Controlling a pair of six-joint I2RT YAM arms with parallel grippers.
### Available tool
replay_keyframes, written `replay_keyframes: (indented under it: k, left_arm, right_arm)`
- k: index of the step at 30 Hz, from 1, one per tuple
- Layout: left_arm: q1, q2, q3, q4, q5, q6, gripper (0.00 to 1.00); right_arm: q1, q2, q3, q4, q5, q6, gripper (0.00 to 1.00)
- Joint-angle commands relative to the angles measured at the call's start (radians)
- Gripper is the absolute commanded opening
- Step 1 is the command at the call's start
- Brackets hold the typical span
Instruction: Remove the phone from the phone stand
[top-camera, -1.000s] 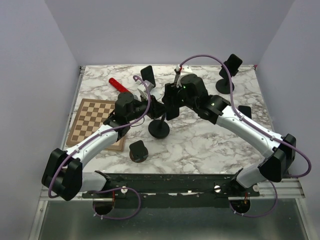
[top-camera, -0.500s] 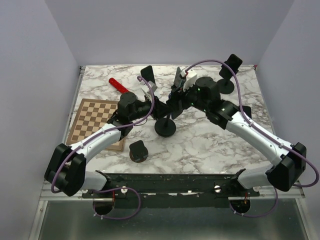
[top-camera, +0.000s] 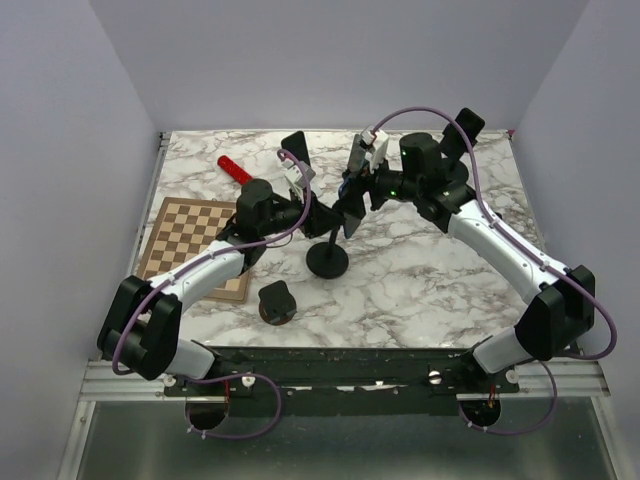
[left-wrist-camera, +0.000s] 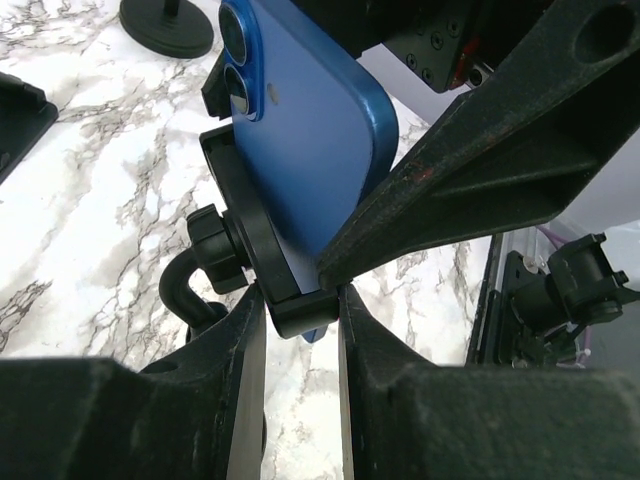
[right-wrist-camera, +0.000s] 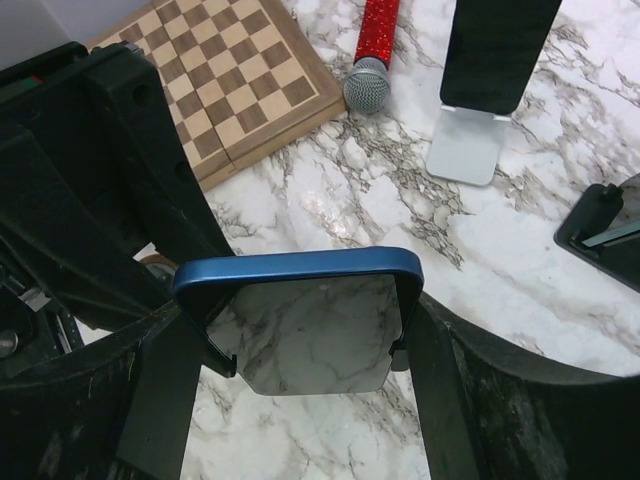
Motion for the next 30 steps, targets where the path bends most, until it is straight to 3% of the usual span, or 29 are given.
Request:
replay_keyframes:
  k: [1,10,17,22,26,30]
  left_arm:
    - [0.006,0.033,0.046,0.02,0.141,0.035,0.0]
    - [0.01,0.038,0.047,0.0,0.13,0.051,0.0]
    - [0.01,0.003,0.05,-0.117,-0.023,0.123,0.0]
    - [0.01,-0.035,0.027,-0.13,-0.064,0.164,0.0]
    - [0.008,-0.055,0.022,-0.155,-0.072,0.179,0.0]
    - [0.0,-0.093,0.022,-0.215,-0.09,0.22,0.0]
  right_arm:
    - [0.011,-0.005,0.052,0.051,-0.276,0.004,0.01]
    - [0.01,-0.026,0.026,0.069,-0.371,0.071,0.01]
    - [0.014,-0.133,-0.084,0.225,-0.273,0.282,0.01]
    - [0.036,-0.178,-0.1,0.231,-0.223,0.38,0.01]
    - [0.038,-0.207,-0.059,0.152,-0.087,0.407,0.01]
    - [0.038,-0.233,0.035,-0.028,0.263,0.393,0.01]
